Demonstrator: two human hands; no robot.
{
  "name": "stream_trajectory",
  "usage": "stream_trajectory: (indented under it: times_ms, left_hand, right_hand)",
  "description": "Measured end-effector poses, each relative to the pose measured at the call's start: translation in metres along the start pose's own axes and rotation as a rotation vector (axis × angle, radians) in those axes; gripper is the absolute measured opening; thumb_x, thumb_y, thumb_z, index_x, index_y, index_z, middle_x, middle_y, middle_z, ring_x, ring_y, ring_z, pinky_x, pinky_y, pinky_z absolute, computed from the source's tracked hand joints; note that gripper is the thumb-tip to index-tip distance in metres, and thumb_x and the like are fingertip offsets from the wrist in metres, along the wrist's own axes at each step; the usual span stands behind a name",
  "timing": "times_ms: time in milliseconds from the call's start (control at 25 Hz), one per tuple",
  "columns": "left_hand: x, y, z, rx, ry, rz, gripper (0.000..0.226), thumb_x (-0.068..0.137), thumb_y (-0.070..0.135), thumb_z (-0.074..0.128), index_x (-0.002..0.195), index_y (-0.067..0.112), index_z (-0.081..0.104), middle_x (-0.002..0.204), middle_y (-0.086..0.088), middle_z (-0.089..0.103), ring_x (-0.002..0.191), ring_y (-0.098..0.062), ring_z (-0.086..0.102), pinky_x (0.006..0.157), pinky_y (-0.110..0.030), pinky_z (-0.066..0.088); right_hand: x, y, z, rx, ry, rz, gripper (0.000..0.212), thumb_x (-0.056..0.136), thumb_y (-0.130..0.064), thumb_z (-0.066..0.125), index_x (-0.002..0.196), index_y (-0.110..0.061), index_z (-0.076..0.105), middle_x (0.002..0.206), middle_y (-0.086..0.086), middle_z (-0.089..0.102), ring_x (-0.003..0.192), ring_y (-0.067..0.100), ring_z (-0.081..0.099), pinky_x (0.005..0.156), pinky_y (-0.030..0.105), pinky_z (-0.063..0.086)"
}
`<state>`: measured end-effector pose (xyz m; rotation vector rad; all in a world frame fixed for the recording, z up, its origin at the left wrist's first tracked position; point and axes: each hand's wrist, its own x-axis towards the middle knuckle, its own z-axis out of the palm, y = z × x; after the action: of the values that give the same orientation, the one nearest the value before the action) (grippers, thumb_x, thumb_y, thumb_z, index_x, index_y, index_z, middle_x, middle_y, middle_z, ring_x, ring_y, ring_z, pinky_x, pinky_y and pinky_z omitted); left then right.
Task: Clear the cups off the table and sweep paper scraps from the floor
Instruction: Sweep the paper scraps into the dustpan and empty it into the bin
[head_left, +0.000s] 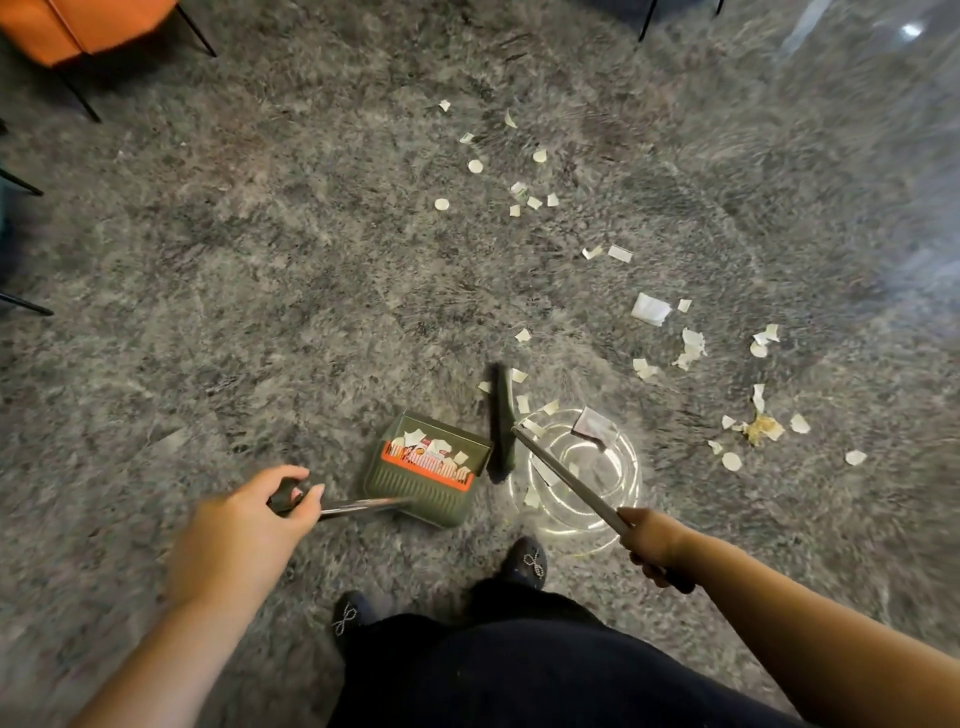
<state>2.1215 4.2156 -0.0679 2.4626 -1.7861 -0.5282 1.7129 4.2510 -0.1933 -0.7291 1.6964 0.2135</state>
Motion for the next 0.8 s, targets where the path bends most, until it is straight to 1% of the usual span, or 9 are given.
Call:
stream_trajectory:
  times_ms: [40,120,240,320,440,560,640,720,800]
  left_hand:
    - [-0.004,0.006,0.001,-0.003,0.007,0.009,0.022,0.080,0.050,0.068,0.098,0.037,0.069,0.046,0.001,0.055,0.043,-0.024,0.053,0.042,-0.026,0.044]
    - [-0.011,0.015,0.001,-0.023,0.023,0.025,0.020,0.079,0.045,0.071,0.096,0.034,0.071,0.043,0.002,0.054,0.040,-0.023,0.052,0.039,-0.028,0.046]
    - [-0.017,0.019,0.000,-0.011,0.047,0.034,0.022,0.078,0.045,0.072,0.095,0.032,0.072,0.044,0.002,0.054,0.041,-0.022,0.052,0.039,-0.028,0.044]
    - [-0.018,0.022,-0.002,0.020,0.042,0.023,0.023,0.078,0.050,0.069,0.096,0.037,0.071,0.044,0.002,0.054,0.041,-0.021,0.052,0.039,-0.023,0.039]
    - [-0.017,0.026,-0.003,0.079,0.011,0.031,0.025,0.080,0.057,0.064,0.099,0.042,0.068,0.047,0.005,0.055,0.044,-0.018,0.054,0.040,-0.021,0.035]
    - [-0.019,0.022,-0.001,0.108,-0.022,0.087,0.026,0.082,0.058,0.061,0.102,0.042,0.066,0.049,0.007,0.056,0.045,-0.017,0.055,0.040,-0.021,0.035]
    - [-0.024,0.013,0.000,0.124,0.002,0.121,0.026,0.081,0.056,0.063,0.101,0.040,0.067,0.047,0.009,0.055,0.043,-0.017,0.053,0.039,-0.020,0.035]
    - [-0.032,0.002,0.001,0.122,0.025,0.161,0.025,0.080,0.053,0.066,0.099,0.038,0.070,0.043,0.011,0.051,0.039,-0.012,0.049,0.037,-0.018,0.031]
    - [-0.040,-0.006,0.003,0.105,0.016,0.148,0.023,0.079,0.053,0.067,0.097,0.039,0.070,0.041,0.011,0.049,0.037,-0.010,0.047,0.037,-0.017,0.029]
  right_hand:
    - [0.000,0.005,-0.004,-0.001,0.007,-0.017,0.021,0.096,-0.012,0.044,0.115,-0.015,0.051,0.066,0.006,0.039,0.040,0.013,0.032,0.040,0.021,0.028]
    - [-0.003,0.016,-0.010,-0.013,0.019,-0.049,0.031,0.095,-0.018,0.052,0.126,-0.021,0.049,0.064,0.005,0.040,0.039,0.014,0.034,0.040,0.022,0.031]
    - [-0.010,0.028,-0.011,-0.037,0.002,-0.077,0.045,0.096,-0.017,0.051,0.139,-0.026,0.042,0.063,0.004,0.042,0.039,0.013,0.037,0.040,0.023,0.035]
    - [-0.018,0.034,-0.010,-0.052,-0.005,-0.086,0.047,0.096,-0.017,0.050,0.140,-0.030,0.041,0.062,0.003,0.043,0.039,0.012,0.038,0.040,0.023,0.036]
    - [-0.032,0.041,0.000,-0.061,-0.002,-0.097,0.047,0.096,-0.015,0.047,0.139,-0.033,0.042,0.061,0.003,0.042,0.038,0.011,0.037,0.038,0.023,0.035]
    - [-0.045,0.052,0.016,-0.034,-0.014,-0.106,0.049,0.096,-0.013,0.044,0.139,-0.037,0.043,0.061,0.002,0.037,0.037,0.010,0.033,0.038,0.022,0.031]
    - [-0.050,0.058,0.027,-0.013,-0.012,-0.092,0.051,0.096,-0.012,0.044,0.140,-0.038,0.041,0.060,0.001,0.036,0.035,0.009,0.031,0.037,0.021,0.029]
    - [-0.051,0.062,0.036,-0.004,-0.009,-0.073,0.048,0.096,-0.013,0.045,0.138,-0.035,0.044,0.059,0.001,0.036,0.032,0.008,0.031,0.037,0.019,0.028]
    - [-0.047,0.067,0.038,-0.023,-0.019,-0.063,0.040,0.096,-0.011,0.045,0.132,-0.026,0.052,0.059,0.001,0.036,0.031,0.008,0.031,0.037,0.019,0.028]
